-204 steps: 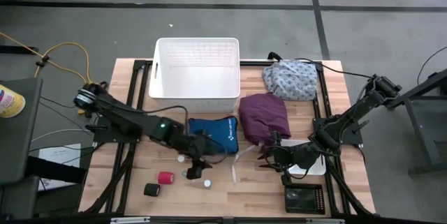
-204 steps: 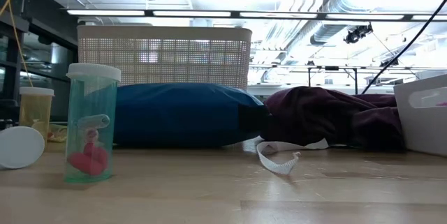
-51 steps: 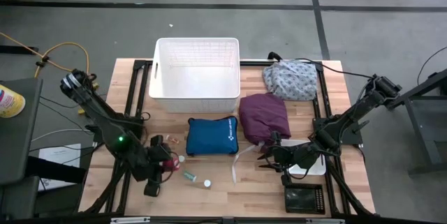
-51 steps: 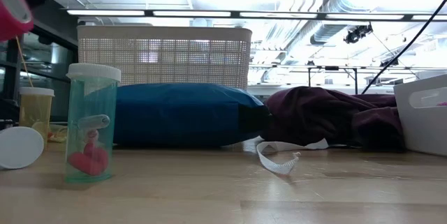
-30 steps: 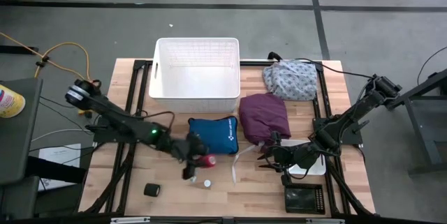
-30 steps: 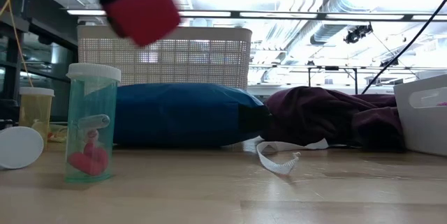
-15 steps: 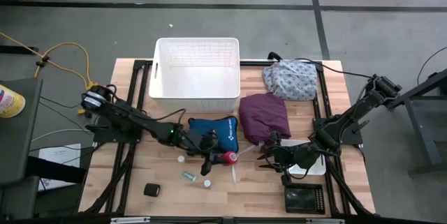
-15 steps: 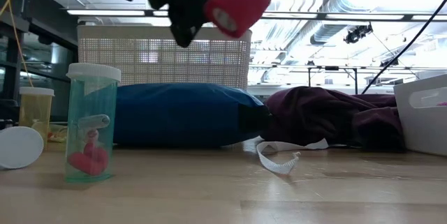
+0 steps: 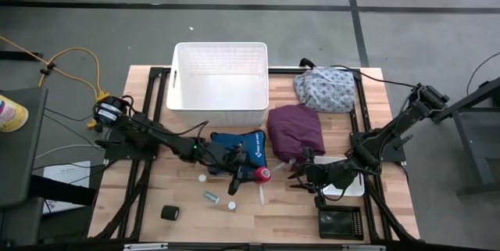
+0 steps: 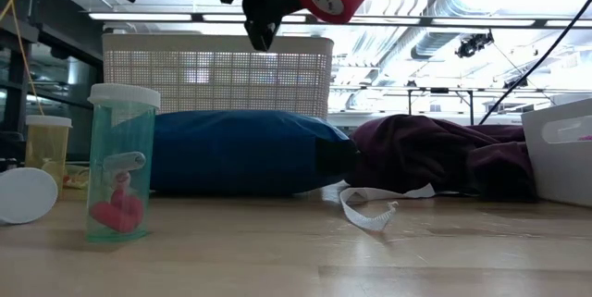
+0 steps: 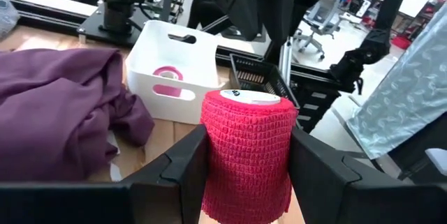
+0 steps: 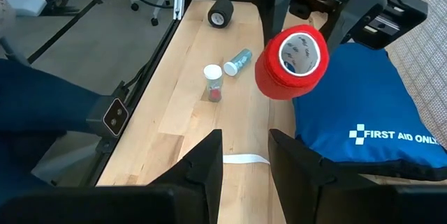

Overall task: Pick & Place Medicine items
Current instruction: Put the red bandage into the white bin

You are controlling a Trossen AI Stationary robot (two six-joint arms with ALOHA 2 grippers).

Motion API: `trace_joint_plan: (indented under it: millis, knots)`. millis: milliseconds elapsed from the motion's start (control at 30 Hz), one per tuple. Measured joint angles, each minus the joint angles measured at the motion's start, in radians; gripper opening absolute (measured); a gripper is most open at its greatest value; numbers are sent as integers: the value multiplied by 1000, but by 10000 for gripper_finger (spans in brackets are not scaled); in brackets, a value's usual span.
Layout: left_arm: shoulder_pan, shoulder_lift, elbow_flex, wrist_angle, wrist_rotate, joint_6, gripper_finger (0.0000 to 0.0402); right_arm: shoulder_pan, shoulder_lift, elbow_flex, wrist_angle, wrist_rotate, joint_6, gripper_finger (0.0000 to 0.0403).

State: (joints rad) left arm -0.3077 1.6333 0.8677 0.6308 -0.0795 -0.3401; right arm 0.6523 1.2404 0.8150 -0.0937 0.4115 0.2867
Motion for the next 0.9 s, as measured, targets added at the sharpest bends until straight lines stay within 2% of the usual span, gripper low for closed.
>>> trace_joint_plan:
  millis: [233, 633, 900]
  knots:
    - [0, 0, 0, 25, 0, 25, 163, 0, 0, 0, 0, 0, 0, 103]
    - [2, 0, 0, 277, -3, 149, 163, 0, 0, 0, 0, 0, 0, 103]
    - [18, 0, 0, 291, -3, 153, 163, 0, 2, 0, 2, 0, 0, 103]
